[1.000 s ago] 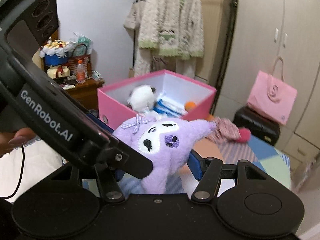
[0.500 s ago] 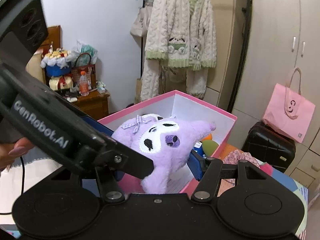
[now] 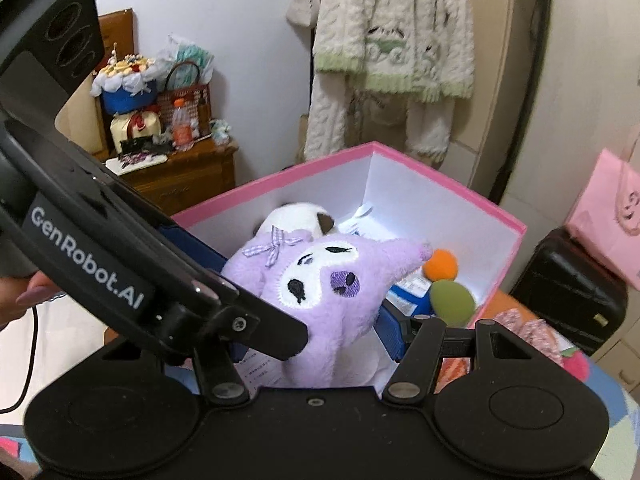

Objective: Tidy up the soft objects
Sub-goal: 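Open the left tool to drop the purple plush toy into the box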

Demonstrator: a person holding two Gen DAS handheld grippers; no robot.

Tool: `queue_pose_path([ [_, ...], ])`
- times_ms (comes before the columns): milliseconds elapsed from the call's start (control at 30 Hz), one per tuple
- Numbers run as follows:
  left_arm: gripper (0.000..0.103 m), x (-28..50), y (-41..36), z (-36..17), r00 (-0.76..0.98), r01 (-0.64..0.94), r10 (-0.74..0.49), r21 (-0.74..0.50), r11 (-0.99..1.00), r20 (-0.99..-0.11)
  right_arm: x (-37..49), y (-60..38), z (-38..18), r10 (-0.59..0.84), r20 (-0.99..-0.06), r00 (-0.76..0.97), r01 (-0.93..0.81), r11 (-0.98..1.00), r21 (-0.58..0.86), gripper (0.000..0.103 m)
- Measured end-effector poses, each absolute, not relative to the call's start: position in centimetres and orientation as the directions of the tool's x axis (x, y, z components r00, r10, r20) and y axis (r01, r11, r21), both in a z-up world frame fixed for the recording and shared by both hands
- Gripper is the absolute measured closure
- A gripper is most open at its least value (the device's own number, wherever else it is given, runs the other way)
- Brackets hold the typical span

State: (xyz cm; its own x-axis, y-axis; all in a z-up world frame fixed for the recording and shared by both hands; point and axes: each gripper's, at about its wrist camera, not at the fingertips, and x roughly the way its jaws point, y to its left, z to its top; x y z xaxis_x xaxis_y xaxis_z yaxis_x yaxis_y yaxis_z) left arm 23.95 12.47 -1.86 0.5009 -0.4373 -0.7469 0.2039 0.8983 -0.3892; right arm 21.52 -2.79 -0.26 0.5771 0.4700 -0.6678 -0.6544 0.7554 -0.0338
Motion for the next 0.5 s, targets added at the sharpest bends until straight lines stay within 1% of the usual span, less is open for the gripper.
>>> queue_pose_path([
  [200,0.023,24.6,12.8,-2.8,0.485,0.177,-0.431,-0.398,0.900,-0.761,22.9,-2.2,-1.0,0.463,-0.715,0.523,-0.690,0.722,-0.037,0.036],
  [367,0.023,24.8,12.6,-3.1,0.489,0.168,-0.419,-0.389,0.906,-0.765,23.6,-1.5,-1.4,0.445,-0.746,0.496,-0.722,0.688,-0.070,0.034],
  [500,0.021,24.8,12.6,-3.1,0.495,0.169,-0.414,-0.383,0.908,-0.764,24.4,-1.8,-1.4,0.455,-0.762,0.461,-0.742,0.668,-0.050,0.032],
])
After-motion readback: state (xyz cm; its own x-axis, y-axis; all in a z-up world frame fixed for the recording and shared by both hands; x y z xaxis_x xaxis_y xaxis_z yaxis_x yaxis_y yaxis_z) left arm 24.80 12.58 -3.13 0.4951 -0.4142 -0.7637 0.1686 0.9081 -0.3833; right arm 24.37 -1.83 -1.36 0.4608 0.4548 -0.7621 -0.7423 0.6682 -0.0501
